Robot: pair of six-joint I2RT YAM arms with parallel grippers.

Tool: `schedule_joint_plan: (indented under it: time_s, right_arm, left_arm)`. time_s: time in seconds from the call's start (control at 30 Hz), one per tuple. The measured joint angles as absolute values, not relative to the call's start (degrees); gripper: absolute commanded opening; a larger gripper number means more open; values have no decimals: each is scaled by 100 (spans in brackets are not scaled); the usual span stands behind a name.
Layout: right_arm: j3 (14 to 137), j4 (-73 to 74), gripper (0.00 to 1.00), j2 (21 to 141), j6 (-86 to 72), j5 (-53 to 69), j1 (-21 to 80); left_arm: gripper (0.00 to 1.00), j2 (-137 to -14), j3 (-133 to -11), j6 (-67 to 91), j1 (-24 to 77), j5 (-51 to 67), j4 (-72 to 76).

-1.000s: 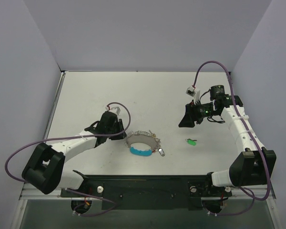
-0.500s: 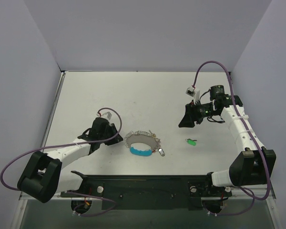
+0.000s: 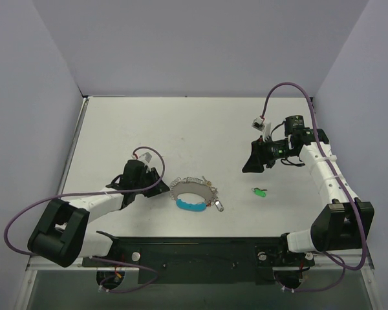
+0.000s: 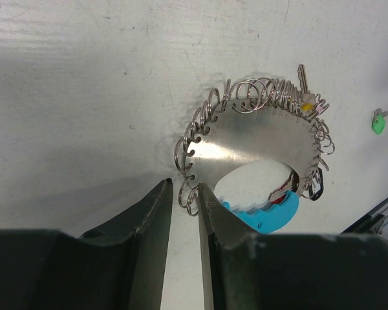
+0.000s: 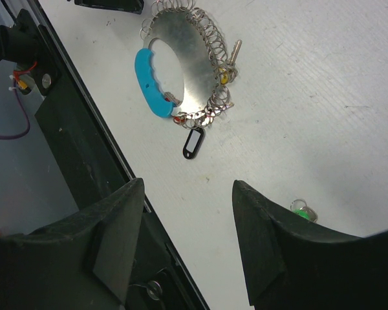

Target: Put the keys on the keyring

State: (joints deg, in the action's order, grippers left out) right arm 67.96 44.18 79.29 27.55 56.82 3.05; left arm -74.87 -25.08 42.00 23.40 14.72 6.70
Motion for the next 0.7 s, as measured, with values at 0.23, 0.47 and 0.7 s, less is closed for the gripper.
schedule_joint_plan:
  time_s: [0.23,0.47,0.7]
  right_arm:
    - [6796,4418,52,7937,2757,5682,305]
    - [6796,4427,52,7940,2775,5682,307]
    - [6796,4445,52,7940,2812,5682,309]
  left_arm:
    - [34,-7592,-2493,4233,2340,1584,760]
    - [34,-7636,-2432,4244,2340,1638,801]
    - [33,-7653,-2383,4246,2340,1649,803]
